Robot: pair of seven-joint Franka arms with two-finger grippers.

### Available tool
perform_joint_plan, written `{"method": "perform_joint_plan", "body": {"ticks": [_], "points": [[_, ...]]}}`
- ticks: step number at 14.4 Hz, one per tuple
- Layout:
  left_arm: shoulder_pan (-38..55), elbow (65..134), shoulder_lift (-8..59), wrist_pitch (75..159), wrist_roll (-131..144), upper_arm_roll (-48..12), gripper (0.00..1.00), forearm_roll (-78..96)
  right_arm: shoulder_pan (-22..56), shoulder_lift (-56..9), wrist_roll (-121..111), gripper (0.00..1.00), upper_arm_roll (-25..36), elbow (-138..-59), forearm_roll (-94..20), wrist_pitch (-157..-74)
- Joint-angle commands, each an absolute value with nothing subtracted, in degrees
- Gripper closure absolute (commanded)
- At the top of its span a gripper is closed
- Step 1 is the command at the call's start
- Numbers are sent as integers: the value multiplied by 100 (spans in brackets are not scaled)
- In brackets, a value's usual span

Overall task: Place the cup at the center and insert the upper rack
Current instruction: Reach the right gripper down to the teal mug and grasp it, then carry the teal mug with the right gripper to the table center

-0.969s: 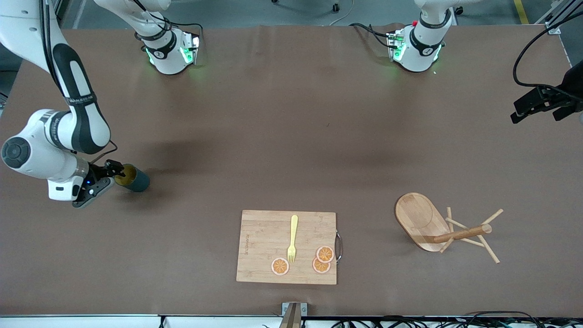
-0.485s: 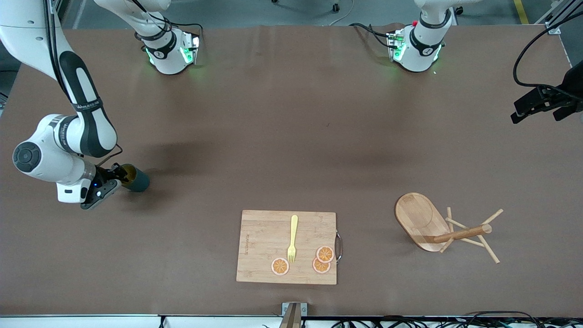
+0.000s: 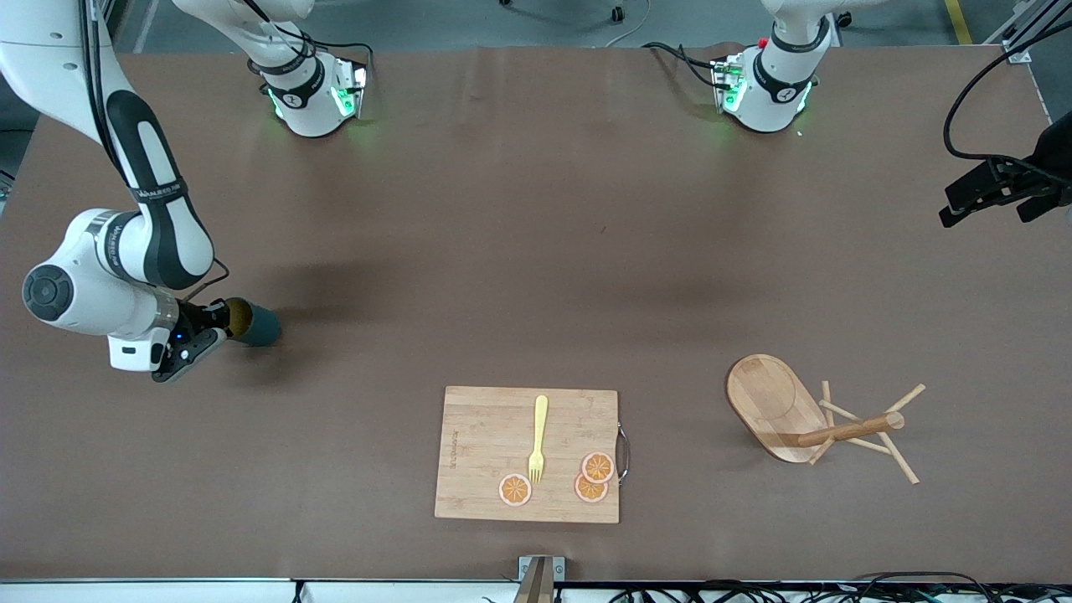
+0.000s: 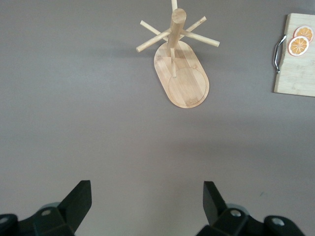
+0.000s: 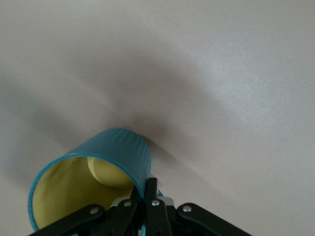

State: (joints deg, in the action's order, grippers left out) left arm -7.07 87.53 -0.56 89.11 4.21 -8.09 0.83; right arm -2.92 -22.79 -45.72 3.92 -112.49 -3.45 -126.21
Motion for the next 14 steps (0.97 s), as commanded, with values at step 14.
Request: {"method": "perform_joint_plan", "body": {"ticks": [14], "points": [[-686, 8692, -26, 8921, 448, -861, 0, 9, 4111, -2072, 3945, 100, 343, -10073, -686, -11847]]}}
